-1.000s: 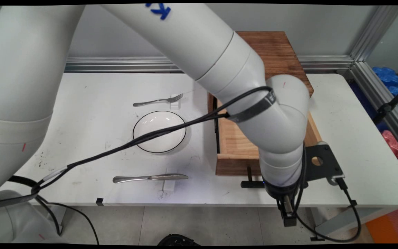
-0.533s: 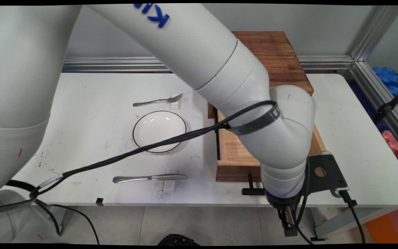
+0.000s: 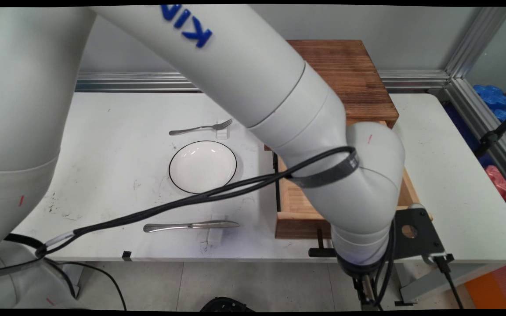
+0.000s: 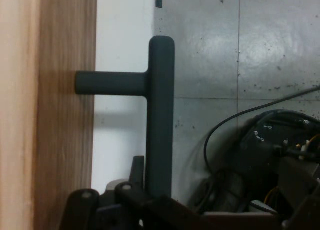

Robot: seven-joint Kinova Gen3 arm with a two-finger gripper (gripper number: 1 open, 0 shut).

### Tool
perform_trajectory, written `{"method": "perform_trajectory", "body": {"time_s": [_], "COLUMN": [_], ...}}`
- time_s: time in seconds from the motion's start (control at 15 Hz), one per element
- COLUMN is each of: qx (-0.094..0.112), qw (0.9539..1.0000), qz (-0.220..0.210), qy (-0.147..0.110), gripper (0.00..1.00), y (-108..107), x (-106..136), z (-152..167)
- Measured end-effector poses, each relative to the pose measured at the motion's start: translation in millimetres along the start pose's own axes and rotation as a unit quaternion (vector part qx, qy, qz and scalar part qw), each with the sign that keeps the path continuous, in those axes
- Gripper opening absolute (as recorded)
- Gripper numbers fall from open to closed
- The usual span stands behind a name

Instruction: Open the drawer

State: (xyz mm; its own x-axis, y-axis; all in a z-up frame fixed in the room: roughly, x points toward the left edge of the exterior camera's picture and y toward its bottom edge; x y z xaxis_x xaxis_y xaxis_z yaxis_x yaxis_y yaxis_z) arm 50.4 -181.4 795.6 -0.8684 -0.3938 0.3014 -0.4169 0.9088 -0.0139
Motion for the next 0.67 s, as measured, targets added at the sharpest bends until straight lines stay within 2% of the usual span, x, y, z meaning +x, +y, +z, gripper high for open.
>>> {"method": "perform_trajectory", "body": {"time_s": [0.67], "qx": [-0.005], "qw": [1.0], "qz": [-0.002], "qy": [0.001], "gripper": [1.0], "y": [17.6], "x": [0.7], "z": [-1.4]}}
